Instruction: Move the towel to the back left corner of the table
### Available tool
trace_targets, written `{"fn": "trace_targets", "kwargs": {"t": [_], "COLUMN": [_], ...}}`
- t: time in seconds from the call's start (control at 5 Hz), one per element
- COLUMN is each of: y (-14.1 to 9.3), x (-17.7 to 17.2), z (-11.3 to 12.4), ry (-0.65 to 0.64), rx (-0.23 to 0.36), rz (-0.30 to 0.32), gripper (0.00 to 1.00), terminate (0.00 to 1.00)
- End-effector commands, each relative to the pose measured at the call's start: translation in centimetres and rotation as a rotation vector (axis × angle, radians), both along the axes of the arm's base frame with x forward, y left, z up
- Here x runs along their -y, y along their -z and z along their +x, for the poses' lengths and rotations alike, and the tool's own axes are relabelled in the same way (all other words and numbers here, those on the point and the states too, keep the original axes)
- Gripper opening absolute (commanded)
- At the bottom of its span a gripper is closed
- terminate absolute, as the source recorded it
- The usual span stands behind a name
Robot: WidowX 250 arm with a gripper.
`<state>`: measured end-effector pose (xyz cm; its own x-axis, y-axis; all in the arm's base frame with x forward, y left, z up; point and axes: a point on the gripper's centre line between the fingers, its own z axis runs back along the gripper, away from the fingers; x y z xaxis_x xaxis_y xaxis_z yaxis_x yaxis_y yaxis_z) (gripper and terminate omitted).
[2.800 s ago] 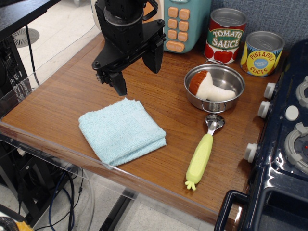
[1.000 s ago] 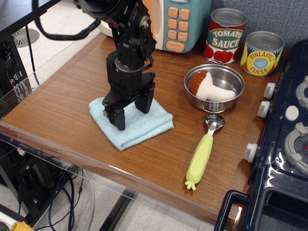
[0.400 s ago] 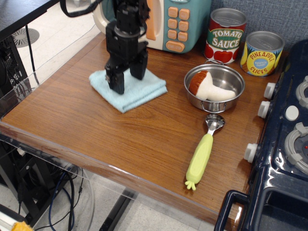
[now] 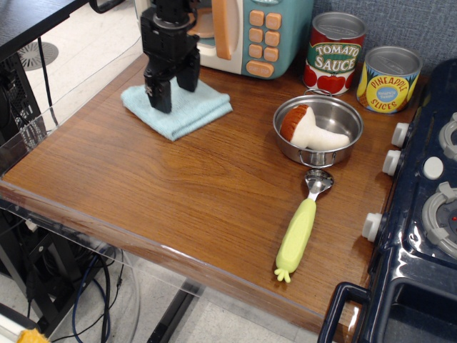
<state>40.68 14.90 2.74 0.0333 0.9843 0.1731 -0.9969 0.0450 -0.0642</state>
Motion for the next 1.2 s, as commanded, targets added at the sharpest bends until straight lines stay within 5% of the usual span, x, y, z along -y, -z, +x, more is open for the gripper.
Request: {"fn": "trace_targets", "kwargs": {"t": [0.0,0.8,1.0], "y": [-2.6,-10.3,-10.3], "x": [-1.7,-3.3,-3.3], "z": [0.3,-2.9,-2.9], "ry": [-0.025,-0.117,-0.117], "rx": [0.057,0.187,0.187], "rz": [0.029,0.060,0.060], "gripper": [1.00,1.00,1.00], "terminate": [0.00,0.00,0.00]}}
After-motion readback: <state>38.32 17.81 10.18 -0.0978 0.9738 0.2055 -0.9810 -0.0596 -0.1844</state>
